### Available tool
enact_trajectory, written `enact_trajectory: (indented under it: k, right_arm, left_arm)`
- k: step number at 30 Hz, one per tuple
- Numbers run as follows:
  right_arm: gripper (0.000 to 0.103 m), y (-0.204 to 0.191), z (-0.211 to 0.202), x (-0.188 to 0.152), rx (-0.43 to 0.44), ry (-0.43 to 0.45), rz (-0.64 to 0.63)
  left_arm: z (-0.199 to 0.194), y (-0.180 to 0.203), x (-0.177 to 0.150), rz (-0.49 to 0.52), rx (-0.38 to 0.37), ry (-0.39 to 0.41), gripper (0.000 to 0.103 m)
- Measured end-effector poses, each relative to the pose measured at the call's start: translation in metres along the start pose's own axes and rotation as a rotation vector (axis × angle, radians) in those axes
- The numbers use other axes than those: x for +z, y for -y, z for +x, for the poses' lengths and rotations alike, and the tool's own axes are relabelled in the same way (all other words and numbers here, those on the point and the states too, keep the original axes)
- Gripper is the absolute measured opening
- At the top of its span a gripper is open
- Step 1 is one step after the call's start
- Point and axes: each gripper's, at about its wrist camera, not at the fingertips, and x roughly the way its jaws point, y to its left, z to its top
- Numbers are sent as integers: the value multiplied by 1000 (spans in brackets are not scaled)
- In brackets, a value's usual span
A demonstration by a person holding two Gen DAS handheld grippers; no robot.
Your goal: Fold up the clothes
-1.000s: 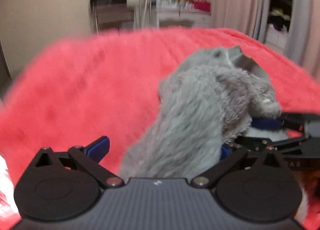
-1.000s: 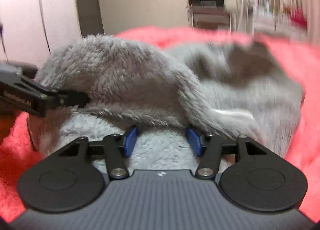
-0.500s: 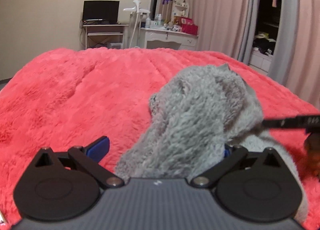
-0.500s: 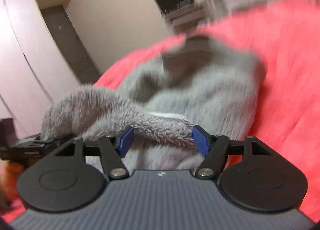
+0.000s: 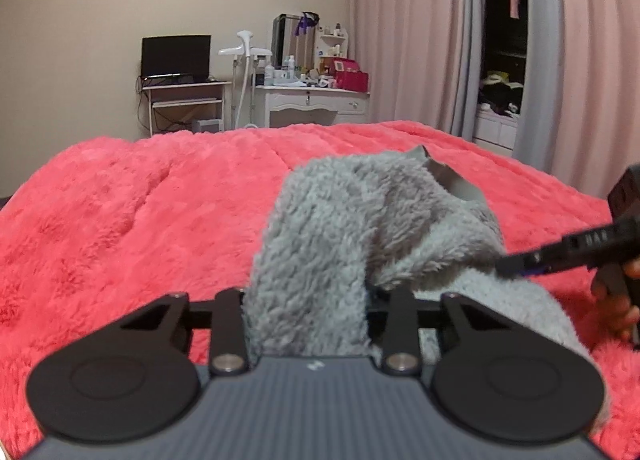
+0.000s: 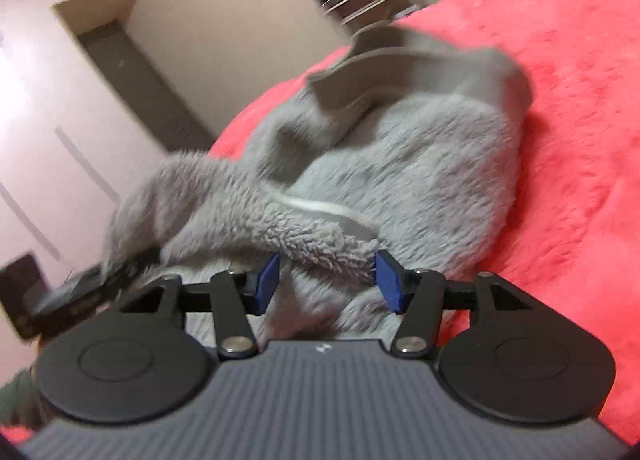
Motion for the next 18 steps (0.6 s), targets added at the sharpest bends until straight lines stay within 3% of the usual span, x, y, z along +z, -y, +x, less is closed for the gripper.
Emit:
enact_trajectory:
  k: [3, 6, 10, 15, 16, 18]
  right_arm:
    - [57, -18, 2, -1, -14, 0, -77]
    - [56, -12, -6, 1, -166, 68, -48]
    - [60, 20, -3, -1, 35, -22, 163]
    - [67, 15, 10, -3, 166, -107, 177]
    - [65, 9, 16, -2, 159, -114, 146]
    - [26, -5, 12, 0, 128, -100, 62]
  left_arm:
    - [-1, -1, 0, -18, -2, 16, 34]
    - [-2, -4, 1, -21, -18, 47, 33]
    - [-5, -6, 0, -32, -30, 64, 33]
    - [-3, -13, -5, -85, -31, 55, 34]
    - [-2, -13, -5, -83, -26, 54, 33]
    - [-2, -11, -2, -71, -16, 58, 32]
